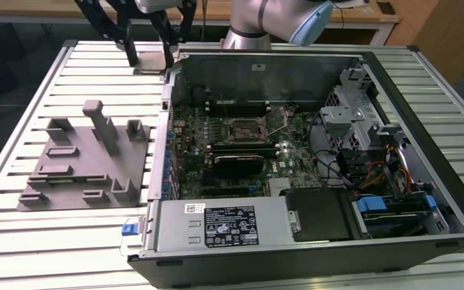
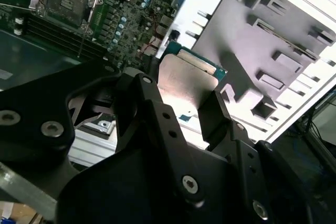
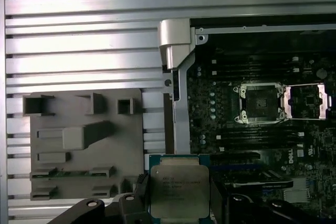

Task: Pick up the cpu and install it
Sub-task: 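Pick up the cpu and move it towards the insertion slot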

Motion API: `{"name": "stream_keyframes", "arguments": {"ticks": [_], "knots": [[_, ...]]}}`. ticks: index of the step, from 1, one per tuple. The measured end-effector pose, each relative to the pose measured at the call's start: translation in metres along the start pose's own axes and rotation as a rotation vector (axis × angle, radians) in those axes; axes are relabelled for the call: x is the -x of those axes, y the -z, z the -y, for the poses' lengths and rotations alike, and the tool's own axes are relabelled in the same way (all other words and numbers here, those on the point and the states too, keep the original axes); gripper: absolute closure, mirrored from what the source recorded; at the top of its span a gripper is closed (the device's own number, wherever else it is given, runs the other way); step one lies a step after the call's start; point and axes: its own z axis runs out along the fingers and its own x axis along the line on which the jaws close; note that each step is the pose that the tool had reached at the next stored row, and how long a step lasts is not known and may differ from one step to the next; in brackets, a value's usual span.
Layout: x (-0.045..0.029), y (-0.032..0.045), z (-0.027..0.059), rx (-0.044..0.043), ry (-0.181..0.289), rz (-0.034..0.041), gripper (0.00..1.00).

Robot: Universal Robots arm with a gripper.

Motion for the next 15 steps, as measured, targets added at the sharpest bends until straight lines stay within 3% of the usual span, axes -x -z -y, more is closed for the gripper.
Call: {"name": "stream_keyframes", "arguments": {"ticks": [4, 15], "knots": [[0.0111, -0.0072, -0.0003, -0.0002, 0.000, -0.0040, 0.46], [0.0340, -0.0222, -0.0009, -0.0002, 0.006, -0.0041, 0.46]]}}
